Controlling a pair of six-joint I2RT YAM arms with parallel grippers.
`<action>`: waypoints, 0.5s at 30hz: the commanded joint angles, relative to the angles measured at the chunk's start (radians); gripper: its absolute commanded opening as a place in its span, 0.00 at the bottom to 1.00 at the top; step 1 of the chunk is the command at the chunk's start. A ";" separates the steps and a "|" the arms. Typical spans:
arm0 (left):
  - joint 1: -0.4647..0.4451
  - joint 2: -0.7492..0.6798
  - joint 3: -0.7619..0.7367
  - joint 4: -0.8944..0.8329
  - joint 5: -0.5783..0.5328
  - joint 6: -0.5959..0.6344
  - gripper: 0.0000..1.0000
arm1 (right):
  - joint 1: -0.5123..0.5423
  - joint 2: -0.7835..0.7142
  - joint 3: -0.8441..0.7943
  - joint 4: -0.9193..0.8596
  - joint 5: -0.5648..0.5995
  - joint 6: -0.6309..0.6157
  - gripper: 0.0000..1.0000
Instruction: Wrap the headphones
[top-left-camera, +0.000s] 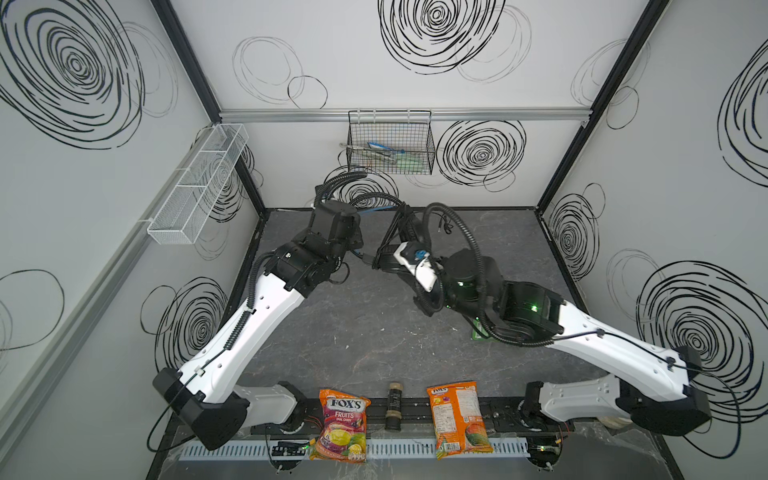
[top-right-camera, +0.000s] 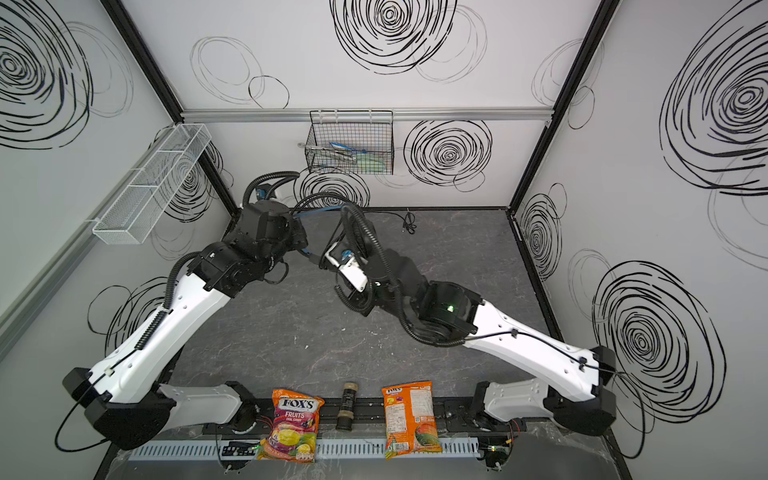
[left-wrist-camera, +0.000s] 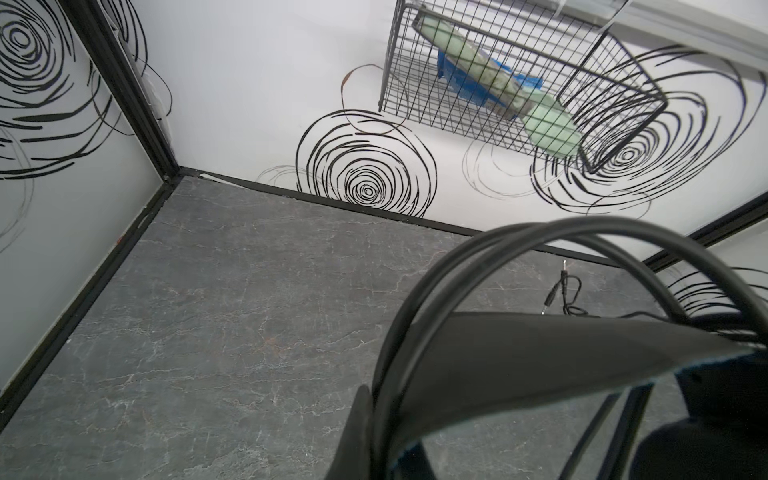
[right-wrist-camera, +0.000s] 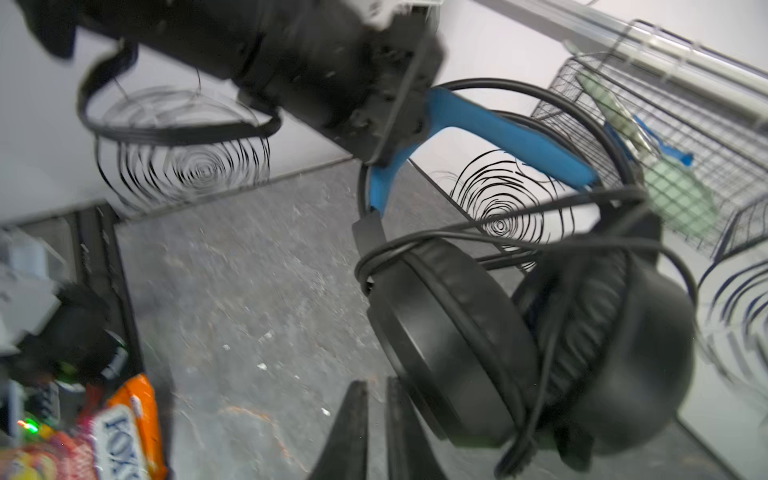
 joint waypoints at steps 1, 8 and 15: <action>-0.006 -0.026 0.099 0.091 0.048 -0.075 0.00 | -0.087 -0.158 -0.042 0.206 -0.083 0.084 0.37; 0.002 0.005 0.241 0.002 0.138 -0.137 0.00 | -0.410 -0.332 -0.137 0.210 -0.248 0.059 0.68; 0.024 0.007 0.371 -0.105 0.223 -0.189 0.00 | -0.538 -0.448 -0.390 0.354 -0.482 0.178 0.75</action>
